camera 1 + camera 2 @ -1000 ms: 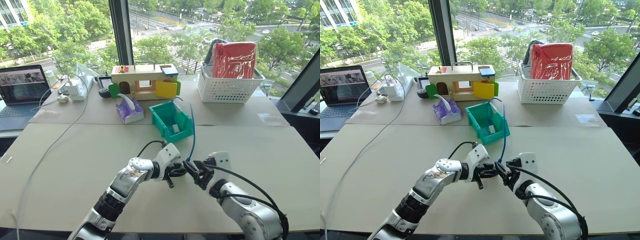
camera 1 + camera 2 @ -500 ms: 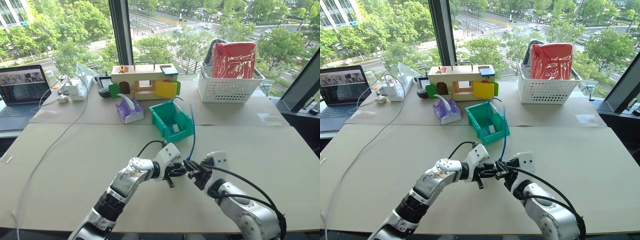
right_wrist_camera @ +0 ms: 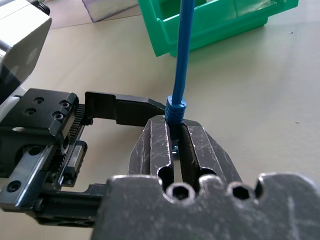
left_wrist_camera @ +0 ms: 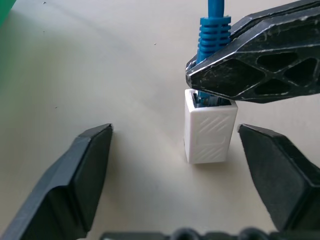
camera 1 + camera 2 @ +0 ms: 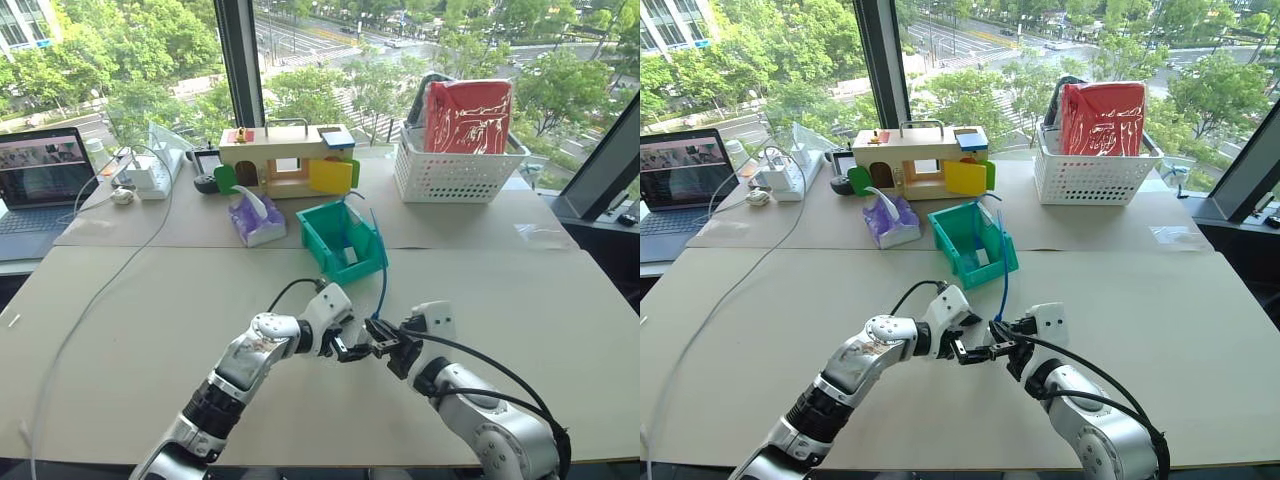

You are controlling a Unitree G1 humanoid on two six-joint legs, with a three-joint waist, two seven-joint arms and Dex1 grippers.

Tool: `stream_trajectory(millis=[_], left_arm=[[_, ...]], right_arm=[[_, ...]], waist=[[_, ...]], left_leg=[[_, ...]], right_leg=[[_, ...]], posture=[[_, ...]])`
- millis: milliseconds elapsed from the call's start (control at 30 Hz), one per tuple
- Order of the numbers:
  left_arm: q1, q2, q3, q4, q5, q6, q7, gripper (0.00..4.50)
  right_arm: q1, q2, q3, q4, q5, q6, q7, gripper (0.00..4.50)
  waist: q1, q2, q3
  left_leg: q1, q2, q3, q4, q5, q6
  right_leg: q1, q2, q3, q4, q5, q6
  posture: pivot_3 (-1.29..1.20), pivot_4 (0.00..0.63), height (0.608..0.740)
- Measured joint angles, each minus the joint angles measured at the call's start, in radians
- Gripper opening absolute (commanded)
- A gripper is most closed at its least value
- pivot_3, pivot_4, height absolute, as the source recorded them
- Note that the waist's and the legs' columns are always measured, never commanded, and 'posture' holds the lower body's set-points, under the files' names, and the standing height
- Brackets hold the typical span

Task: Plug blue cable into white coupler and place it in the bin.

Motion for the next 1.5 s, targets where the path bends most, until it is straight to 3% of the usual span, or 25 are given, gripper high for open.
stream_trajectory(millis=[267, 400, 500, 600, 733, 933, 1167, 1233, 1267, 1500], left_arm=[[-0.002, 0.121, 0.092, 0.053, -0.018, -0.16, -0.101, 4.35], [0.032, 0.142, 0.155, 0.062, -0.036, -0.222, -0.116, 4.35], [0.05, 0.138, 0.175, 0.06, -0.042, -0.238, -0.111, 4.35], [0.079, 0.128, 0.206, 0.036, -0.049, -0.25, -0.089, 4.35], [0.128, 0.117, 0.233, -0.016, -0.054, -0.252, -0.035, 4.35], [0.225, 0.119, 0.259, -0.111, -0.054, -0.25, 0.03, 4.35], [0.29, 0.143, 0.318, -0.179, -0.055, -0.247, 0.087, 4.35], [0.291, 0.143, 0.321, -0.183, -0.055, -0.237, 0.097, 4.42], [0.291, 0.143, 0.321, -0.185, -0.055, -0.233, 0.099, 4.42], [0.291, 0.143, 0.347, -0.201, -0.081, -0.23, 0.114, 4.42]], right_arm=[[-0.081, -0.009, -0.108, -0.005, 0.109, 0.11, -0.002, 0.0], [-0.282, -0.094, -0.265, 0.04, 0.19, 0.222, -0.026, 0.0], [-0.438, -0.154, -0.3, 0.101, 0.209, 0.258, -0.015, 0.0], [-0.587, -0.192, -0.286, 0.219, 0.202, 0.262, 0.027, 0.0], [-0.789, -0.226, -0.17, 0.495, 0.094, 0.175, 0.137, 0.0], [-1.065, -0.175, 0.006, 0.919, -0.085, -0.05, 0.34, 0.0], [-1.161, -0.08, 0.064, 1.207, -0.189, -0.2, 0.494, 0.0], [-1.17, -0.065, 0.073, 1.249, -0.215, -0.228, 0.516, 0.93], [-1.173, -0.061, 0.078, 1.263, -0.228, -0.242, 0.529, 1.07], [-1.197, -0.044, 0.038, 1.299, -0.239, -0.254, 0.578, 3.44]], waist=[[0.004, 0.005, 0.012], [0.008, 0.009, 0.026], [0.003, 0.01, 0.026], [-0.007, 0.01, 0.027], [-0.022, 0.011, 0.027], [-0.042, 0.013, 0.029], [-0.043, 0.013, 0.029], [-0.043, 0.013, 0.029], [-0.043, 0.013, 0.029], [-0.048, 0.013, 0.029]], left_leg=[[-0.006, 0.0, 0.0, 0.0, 0.001, -0.001], [-0.016, -0.001, 0.0, 0.0, 0.004, -0.006], [-0.02, -0.001, -0.001, 0.0, 0.004, -0.007], [-0.021, -0.001, 0.0, -0.001, 0.004, -0.007], [-0.021, -0.001, 0.0, 0.0, 0.004, -0.007], [-0.02, -0.001, 0.001, 0.0, 0.006, -0.009], [-0.021, -0.001, 0.0, 0.0, 0.007, -0.012], [-0.02, -0.001, 0.0, 0.0, 0.008, -0.012], [-0.02, -0.001, 0.0, 0.0, 0.008, -0.012], [-0.019, -0.001, 0.0, 0.0, 0.009, -0.014]], right_leg=[[-0.005, 0.0, 0.0, 0.001, 0.001, -0.001], [-0.014, 0.0, 0.0, 0.001, 0.006, -0.008], [-0.02, 0.0, 0.0, 0.003, 0.007, -0.008], [-0.021, 0.0, 0.0, 0.003, 0.007, -0.008], [-0.021, 0.0, 0.0, 0.002, 0.007, -0.008], [-0.022, 0.0, 0.0, 0.006, 0.007, -0.009], [-0.023, 0.0, 0.0, 0.013, 0.007, -0.009], [-0.023, 0.0, 0.0, 0.014, 0.007, -0.009], [-0.023, 0.0, 0.0, 0.014, 0.007, -0.009], [-0.024, 0.0, 0.0, 0.016, 0.007, -0.009]], posture=[[0.0, 0.15, 0.74], [0.0, 0.15, 0.74], [0.0, 0.15, 0.74], [0.0, 0.15, 0.74], [0.0, 0.15, 0.74], [0.0, 0.15, 0.74], [0.0, 0.15, 0.74], [0.0, 0.15, 0.74], [0.0, 0.15, 0.74], [0.0, 0.15, 0.74]])
